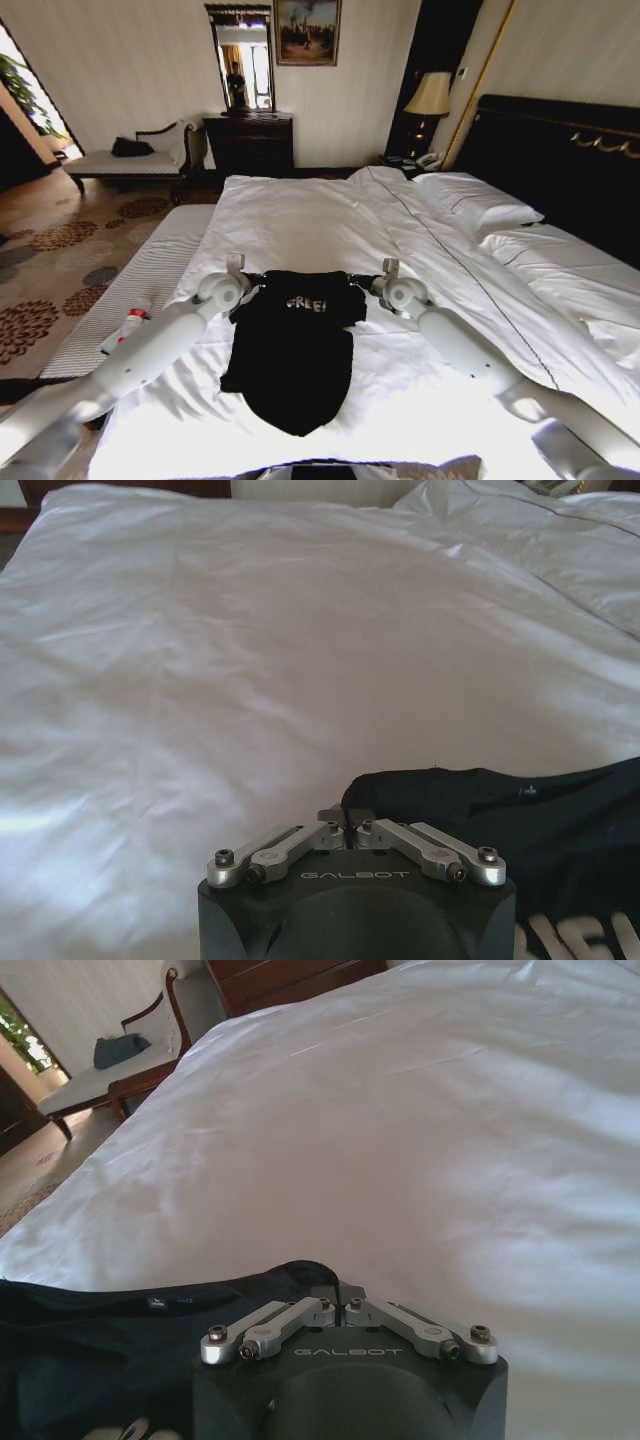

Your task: Fold the clothes on the bed.

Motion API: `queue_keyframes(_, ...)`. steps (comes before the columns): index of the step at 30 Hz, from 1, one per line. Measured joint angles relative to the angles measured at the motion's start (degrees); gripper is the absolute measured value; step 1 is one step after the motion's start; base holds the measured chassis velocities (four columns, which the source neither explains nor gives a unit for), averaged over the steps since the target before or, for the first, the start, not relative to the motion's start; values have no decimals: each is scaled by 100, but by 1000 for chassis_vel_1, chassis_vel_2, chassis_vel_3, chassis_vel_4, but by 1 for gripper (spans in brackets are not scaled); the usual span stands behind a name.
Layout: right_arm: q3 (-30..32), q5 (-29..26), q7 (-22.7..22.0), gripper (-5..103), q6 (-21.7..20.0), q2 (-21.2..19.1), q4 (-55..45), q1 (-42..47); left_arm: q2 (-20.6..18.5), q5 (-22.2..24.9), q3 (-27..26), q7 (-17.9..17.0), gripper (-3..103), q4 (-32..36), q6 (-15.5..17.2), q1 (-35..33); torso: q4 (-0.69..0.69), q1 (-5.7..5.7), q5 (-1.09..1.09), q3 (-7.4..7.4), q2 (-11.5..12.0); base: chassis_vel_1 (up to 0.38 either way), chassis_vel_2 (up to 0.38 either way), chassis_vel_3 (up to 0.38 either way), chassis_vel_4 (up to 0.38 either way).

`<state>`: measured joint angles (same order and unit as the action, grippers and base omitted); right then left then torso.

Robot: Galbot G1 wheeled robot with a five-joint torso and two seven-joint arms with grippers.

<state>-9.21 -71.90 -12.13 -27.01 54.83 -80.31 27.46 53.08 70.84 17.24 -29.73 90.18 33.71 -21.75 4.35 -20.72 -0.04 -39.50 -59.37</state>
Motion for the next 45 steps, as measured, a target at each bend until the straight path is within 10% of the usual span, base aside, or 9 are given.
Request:
queue_keyframes(20, -98, 1481, 912, 0, 1027, 1822, 3144, -1167, 1478, -1329, 623, 1243, 1, -3473, -634, 1324, -7, 1, 1, 0, 0, 0, 0, 0, 0)
queue_keyframes(45, 115, 2151, 1368, 0, 1612, 2383, 4986, -1956, 2528, -1923, 639, 1969, 1, -5481, -1309, 1978, 0, 0, 1, 1, 0, 0, 0, 0, 0)
